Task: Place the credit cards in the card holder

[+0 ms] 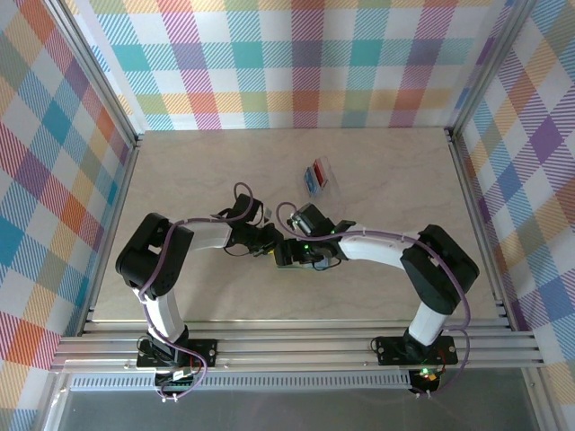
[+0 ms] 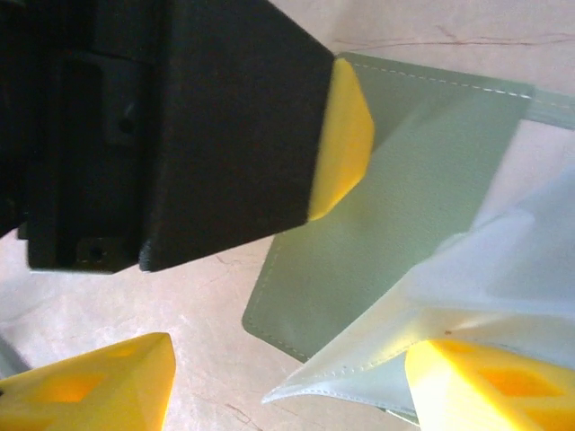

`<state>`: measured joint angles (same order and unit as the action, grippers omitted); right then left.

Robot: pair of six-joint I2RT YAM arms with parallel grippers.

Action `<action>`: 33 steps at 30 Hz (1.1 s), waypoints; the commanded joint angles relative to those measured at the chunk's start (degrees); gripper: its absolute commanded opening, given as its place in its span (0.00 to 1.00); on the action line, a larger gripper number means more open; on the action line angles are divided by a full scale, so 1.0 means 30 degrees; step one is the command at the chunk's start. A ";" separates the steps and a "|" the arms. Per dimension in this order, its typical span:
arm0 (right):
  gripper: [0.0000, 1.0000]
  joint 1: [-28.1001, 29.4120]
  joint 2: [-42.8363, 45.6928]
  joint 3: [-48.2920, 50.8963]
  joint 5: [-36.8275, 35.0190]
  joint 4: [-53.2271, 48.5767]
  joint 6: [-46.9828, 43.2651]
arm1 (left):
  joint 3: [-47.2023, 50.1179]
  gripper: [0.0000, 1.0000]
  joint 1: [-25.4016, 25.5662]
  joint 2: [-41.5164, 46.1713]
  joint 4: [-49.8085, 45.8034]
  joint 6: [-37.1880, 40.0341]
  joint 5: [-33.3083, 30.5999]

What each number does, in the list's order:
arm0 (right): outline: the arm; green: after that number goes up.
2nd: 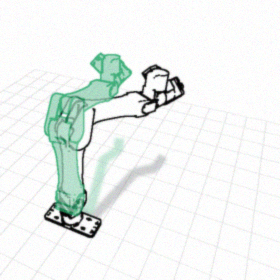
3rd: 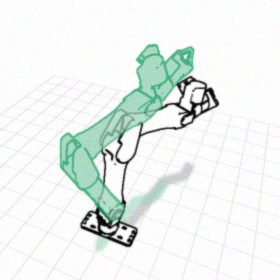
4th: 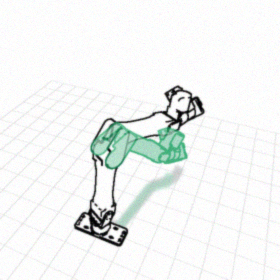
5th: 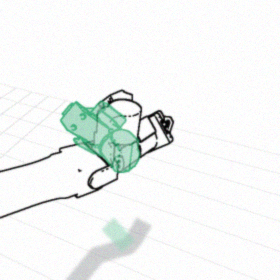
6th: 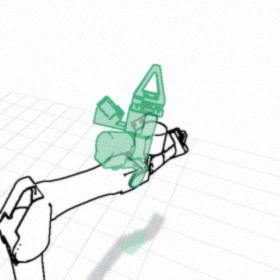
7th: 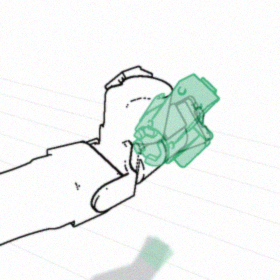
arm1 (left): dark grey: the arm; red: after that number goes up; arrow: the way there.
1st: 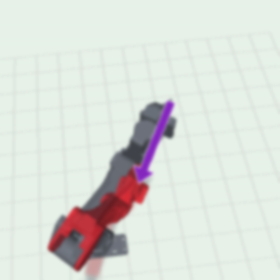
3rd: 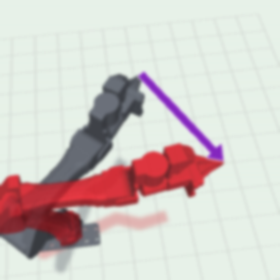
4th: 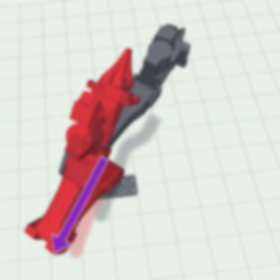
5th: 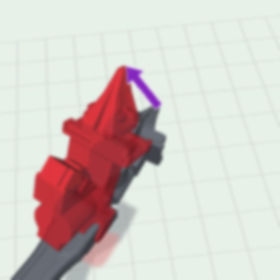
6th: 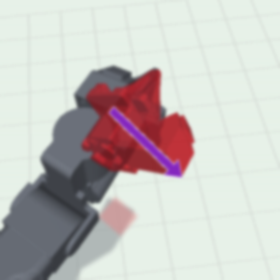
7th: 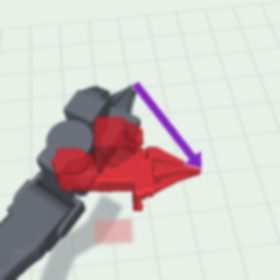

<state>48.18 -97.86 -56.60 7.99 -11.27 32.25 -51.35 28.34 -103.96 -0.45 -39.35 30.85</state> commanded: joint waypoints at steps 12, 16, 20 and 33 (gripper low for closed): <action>0.68 0.0505 0.0353 0.0530 -0.1495 0.0184 0.0508 | 0.0712 0.17 -0.0249 0.0297 -0.0614 -0.0244 0.0644; 0.64 0.0516 0.0198 0.0423 -0.1277 0.0401 0.0266 | 0.1235 0.19 -0.1029 0.1841 -0.1047 -0.0070 0.0298; 0.59 0.0492 0.0110 0.0324 -0.0923 0.0566 0.0041 | 0.1260 0.23 -0.1126 0.2915 -0.1663 0.0227 -0.0177; 0.27 0.0391 0.0073 -0.0698 -0.1083 -0.0581 -0.0693 | 0.0416 0.25 -0.0378 0.3313 -0.2438 0.1310 -0.0752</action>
<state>49.67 -98.65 -56.69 4.93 -11.31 31.66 -48.16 26.11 -93.51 -4.89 -37.76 29.95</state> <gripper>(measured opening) 0.286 0.256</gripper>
